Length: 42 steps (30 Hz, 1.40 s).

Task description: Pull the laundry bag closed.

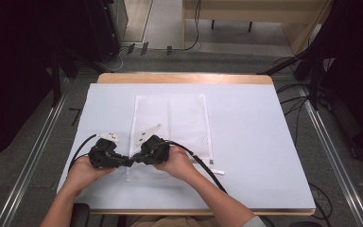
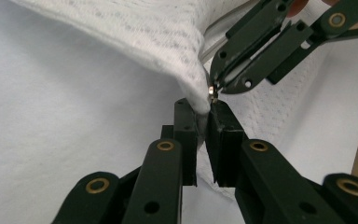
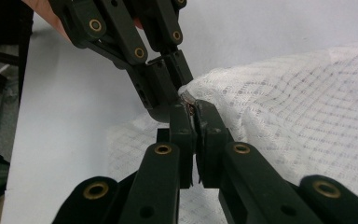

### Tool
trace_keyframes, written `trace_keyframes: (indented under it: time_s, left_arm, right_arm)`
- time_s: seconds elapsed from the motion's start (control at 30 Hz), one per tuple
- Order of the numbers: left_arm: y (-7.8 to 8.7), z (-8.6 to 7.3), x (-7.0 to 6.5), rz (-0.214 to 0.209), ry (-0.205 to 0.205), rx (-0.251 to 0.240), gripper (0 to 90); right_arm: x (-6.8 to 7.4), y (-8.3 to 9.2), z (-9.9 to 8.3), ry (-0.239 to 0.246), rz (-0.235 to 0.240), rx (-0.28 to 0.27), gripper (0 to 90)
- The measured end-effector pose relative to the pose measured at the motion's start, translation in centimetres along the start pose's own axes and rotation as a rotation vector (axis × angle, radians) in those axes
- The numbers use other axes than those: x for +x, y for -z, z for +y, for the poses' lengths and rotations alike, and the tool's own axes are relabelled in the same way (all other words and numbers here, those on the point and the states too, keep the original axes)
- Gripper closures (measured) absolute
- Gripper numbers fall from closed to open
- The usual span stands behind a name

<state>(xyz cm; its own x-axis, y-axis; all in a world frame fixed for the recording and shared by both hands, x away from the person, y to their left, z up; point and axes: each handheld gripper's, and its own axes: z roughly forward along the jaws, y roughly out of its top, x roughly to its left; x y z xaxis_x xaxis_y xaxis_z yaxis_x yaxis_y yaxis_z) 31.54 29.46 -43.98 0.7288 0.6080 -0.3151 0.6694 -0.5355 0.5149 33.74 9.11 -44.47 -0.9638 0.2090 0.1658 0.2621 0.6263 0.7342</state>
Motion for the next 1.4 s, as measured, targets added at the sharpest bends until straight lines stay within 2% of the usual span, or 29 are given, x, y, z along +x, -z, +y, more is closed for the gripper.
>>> trace_keyframes:
  time_s: [0.13, 0.3, 0.47, 0.57, 0.67, 0.7, 0.73, 0.77, 0.8, 0.93, 1.0, 1.13, 1.27, 1.4]
  left_arm:
    - [0.0, 0.0, -0.1, 0.003, -0.005, 0.015, 87.6]
    - [0.2, 0.2, -0.3, 0.018, 0.000, 0.016, 88.7]
    - [0.5, 0.1, 0.0, -0.002, 0.017, 0.005, 89.0]
    - [0.6, 0.1, -0.1, 0.003, 0.008, -0.001, 88.9]
    - [1.0, 0.0, -0.1, 0.000, 0.000, -0.027, 88.9]
    - [1.2, -0.1, 0.1, -0.015, 0.009, -0.031, 88.9]
    - [1.4, -0.3, 0.3, -0.020, 0.013, -0.041, 88.9]
    - [1.4, -0.3, 0.3, -0.020, 0.013, -0.041, 88.8]
    - [1.4, -0.4, 0.4, -0.039, 0.013, -0.048, 88.8]
    - [1.0, -0.4, 0.2, -0.034, -0.003, -0.038, 88.5]
    - [1.1, -0.5, 0.3, -0.029, 0.002, -0.044, 88.4]
    - [1.1, -0.5, 0.4, -0.022, 0.009, -0.044, 88.1]
    - [1.0, -0.5, 0.4, -0.019, 0.006, -0.039, 87.8]
    - [1.0, -0.5, 0.4, -0.030, 0.009, -0.048, 87.7]
  right_arm:
    - [0.0, -0.2, 0.1, 0.001, 0.004, 0.016, 88.7]
    - [-0.3, -0.3, -0.1, -0.023, 0.013, 0.015, 88.8]
    - [-0.5, -0.2, -0.4, -0.032, 0.000, 0.009, 88.9]
    - [-0.5, -0.1, -0.6, -0.022, -0.006, 0.013, 88.8]
    - [-0.6, 0.3, -0.7, -0.009, -0.007, 0.005, 88.8]
    - [-0.8, 0.5, -0.8, -0.002, -0.021, 0.015, 88.8]
    - [-1.4, 0.9, -1.3, -0.018, -0.023, 0.023, 88.8]
    - [-1.4, 0.9, -1.3, -0.018, -0.023, 0.023, 88.8]
    - [-1.5, 1.1, -1.4, -0.031, -0.019, 0.025, 88.8]
    - [-1.7, 1.5, -1.9, -0.015, -0.025, 0.037, 88.6]
    - [-1.8, 1.8, -2.2, -0.015, -0.038, 0.050, 88.6]
    - [-2.2, 2.4, -2.5, -0.028, -0.036, 0.047, 88.6]
    - [-2.2, 2.8, -2.8, -0.014, -0.049, 0.056, 88.5]
    - [-2.7, 3.0, -3.2, -0.040, -0.045, 0.044, 88.5]
